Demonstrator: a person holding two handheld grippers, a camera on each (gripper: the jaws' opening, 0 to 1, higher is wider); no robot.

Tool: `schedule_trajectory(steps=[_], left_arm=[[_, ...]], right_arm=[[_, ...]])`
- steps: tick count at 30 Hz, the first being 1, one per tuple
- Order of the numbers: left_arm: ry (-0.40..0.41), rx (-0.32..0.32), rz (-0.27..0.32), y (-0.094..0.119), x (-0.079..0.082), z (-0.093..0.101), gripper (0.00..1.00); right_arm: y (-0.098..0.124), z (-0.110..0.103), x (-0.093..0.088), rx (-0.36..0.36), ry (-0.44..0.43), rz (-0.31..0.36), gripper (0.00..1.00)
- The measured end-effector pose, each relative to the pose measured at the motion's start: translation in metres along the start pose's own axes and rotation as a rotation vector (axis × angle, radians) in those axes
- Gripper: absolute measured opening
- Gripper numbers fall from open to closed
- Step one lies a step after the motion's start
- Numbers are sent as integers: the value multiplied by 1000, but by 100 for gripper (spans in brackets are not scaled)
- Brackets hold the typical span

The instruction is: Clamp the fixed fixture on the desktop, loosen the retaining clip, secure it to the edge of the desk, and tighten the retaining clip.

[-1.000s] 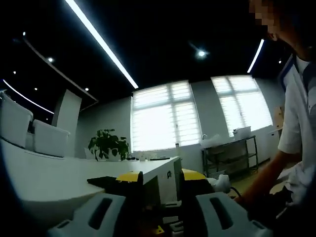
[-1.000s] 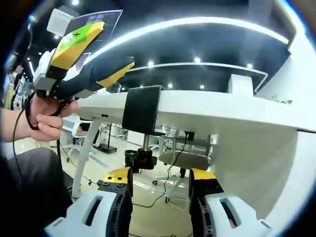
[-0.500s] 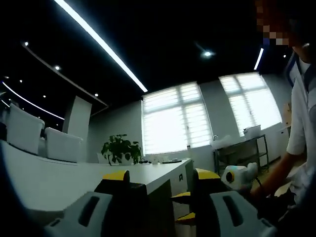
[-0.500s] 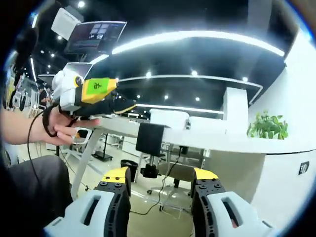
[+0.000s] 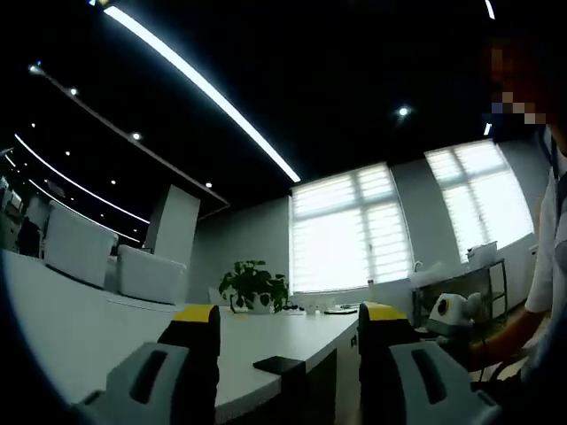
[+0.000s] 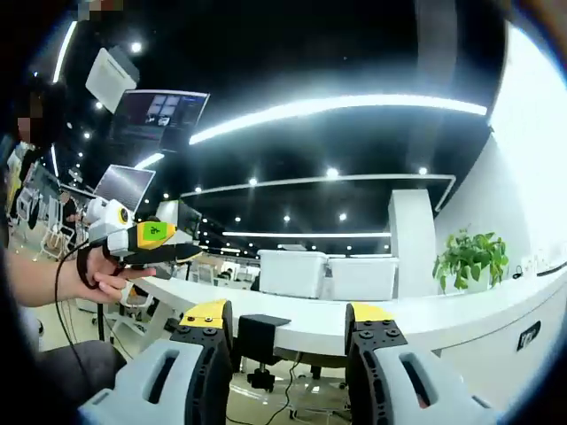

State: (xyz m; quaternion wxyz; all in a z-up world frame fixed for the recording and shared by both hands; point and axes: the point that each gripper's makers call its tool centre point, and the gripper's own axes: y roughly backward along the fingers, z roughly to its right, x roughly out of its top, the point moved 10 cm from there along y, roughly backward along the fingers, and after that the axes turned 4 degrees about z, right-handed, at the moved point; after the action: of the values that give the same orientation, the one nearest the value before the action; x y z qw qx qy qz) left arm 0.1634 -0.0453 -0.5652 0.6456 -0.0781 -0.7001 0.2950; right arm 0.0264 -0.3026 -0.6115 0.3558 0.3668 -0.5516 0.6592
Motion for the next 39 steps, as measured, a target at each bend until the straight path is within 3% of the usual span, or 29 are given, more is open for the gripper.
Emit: schedule_trajectory(steps=[6, 10, 13, 14, 18, 21, 28, 34, 39], left_arm=[[7, 34, 2, 3, 13, 6, 70], [-41, 46, -158, 0, 14, 11, 71], [-16, 19, -211, -2, 23, 21, 73], [-11, 33, -222, -4, 27, 23, 74], [-5, 79, -288, -3, 30, 23, 80], [-1, 110, -302, -2, 32, 23, 82], [4, 147, -419, 15, 18, 27, 81], [64, 189, -391, 24, 10, 24, 82], [56, 213, -436, 23, 4, 14, 82]], right_arm=[[-11, 13, 26, 66, 59, -11, 52], [-22, 28, 47, 96, 66, -12, 54], [-29, 38, 59, 101, 60, -23, 54], [-31, 46, 61, 76, 49, -67, 54], [-34, 67, 64, 87, 54, -210, 54], [-32, 80, 66, 118, 77, -288, 54], [-27, 91, 59, 141, 22, -351, 55], [-22, 94, 46, 128, 1, -402, 56], [-24, 99, 47, 111, -27, -407, 56]])
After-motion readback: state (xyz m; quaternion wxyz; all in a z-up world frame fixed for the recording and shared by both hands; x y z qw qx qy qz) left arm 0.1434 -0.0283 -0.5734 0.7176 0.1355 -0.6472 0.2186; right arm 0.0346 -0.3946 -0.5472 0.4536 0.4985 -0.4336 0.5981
